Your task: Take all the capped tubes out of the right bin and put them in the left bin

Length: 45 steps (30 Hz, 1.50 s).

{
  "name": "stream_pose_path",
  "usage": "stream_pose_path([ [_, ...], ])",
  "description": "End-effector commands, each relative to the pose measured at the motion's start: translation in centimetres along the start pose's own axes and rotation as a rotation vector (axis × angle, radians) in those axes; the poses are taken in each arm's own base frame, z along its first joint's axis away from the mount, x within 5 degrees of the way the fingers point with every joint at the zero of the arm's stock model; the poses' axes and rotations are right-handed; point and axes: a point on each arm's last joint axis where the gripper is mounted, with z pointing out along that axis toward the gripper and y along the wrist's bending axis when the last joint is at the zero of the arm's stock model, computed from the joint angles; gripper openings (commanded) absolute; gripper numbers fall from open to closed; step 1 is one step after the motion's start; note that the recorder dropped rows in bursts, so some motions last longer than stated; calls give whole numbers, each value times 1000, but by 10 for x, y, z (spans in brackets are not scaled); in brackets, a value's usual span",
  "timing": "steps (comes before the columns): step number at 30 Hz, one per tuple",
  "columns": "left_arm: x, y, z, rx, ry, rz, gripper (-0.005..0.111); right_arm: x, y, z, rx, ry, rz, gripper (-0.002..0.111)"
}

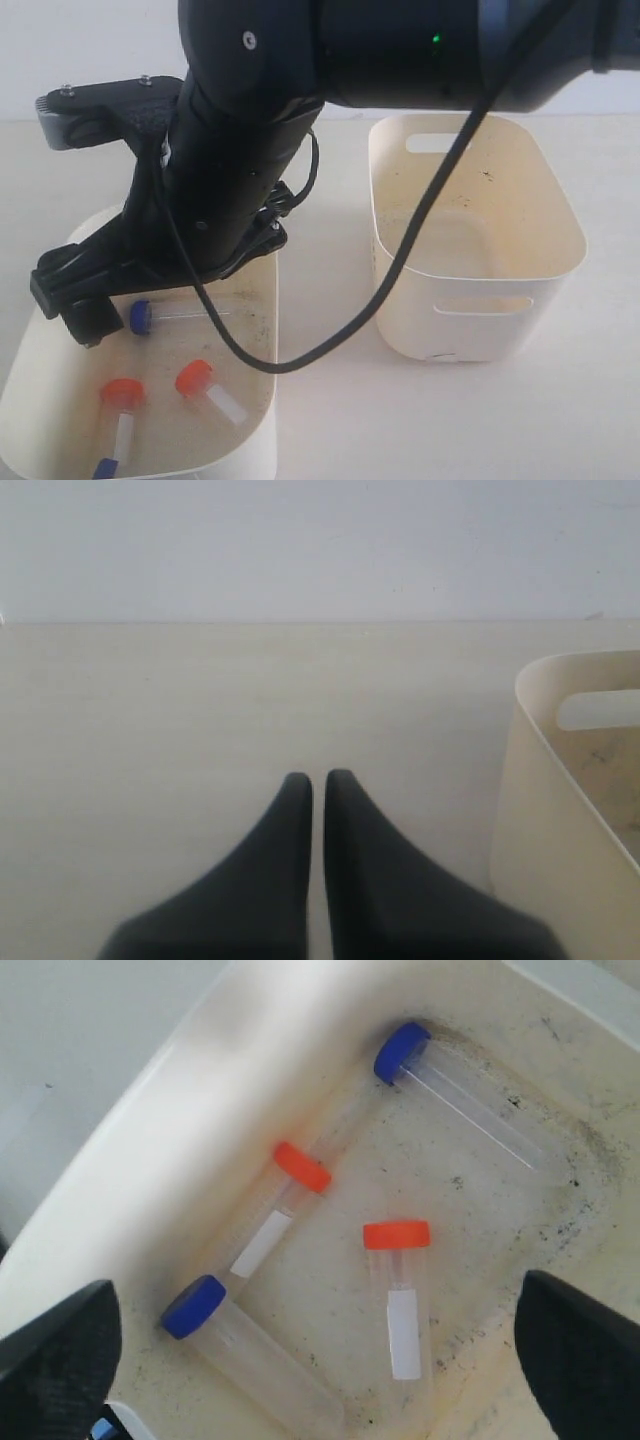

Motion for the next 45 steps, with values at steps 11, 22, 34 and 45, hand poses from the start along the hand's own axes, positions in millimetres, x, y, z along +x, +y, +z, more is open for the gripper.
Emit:
stream_pose_path([
  [11, -1, 0, 0, -3, -5, -8, 4, 8, -1, -9, 21, 78, -26, -1],
  [22, -1, 0, 0, -3, -5, -8, 4, 12, 9, -87, 45, -92, 13, 1],
  [34, -1, 0, 0, -3, -5, -8, 4, 147, -26, -121, 103, -154, 173, 1],
  [45, -1, 0, 0, -2, 1, -8, 4, 194, -40, -184, 149, -310, 96, 1],
])
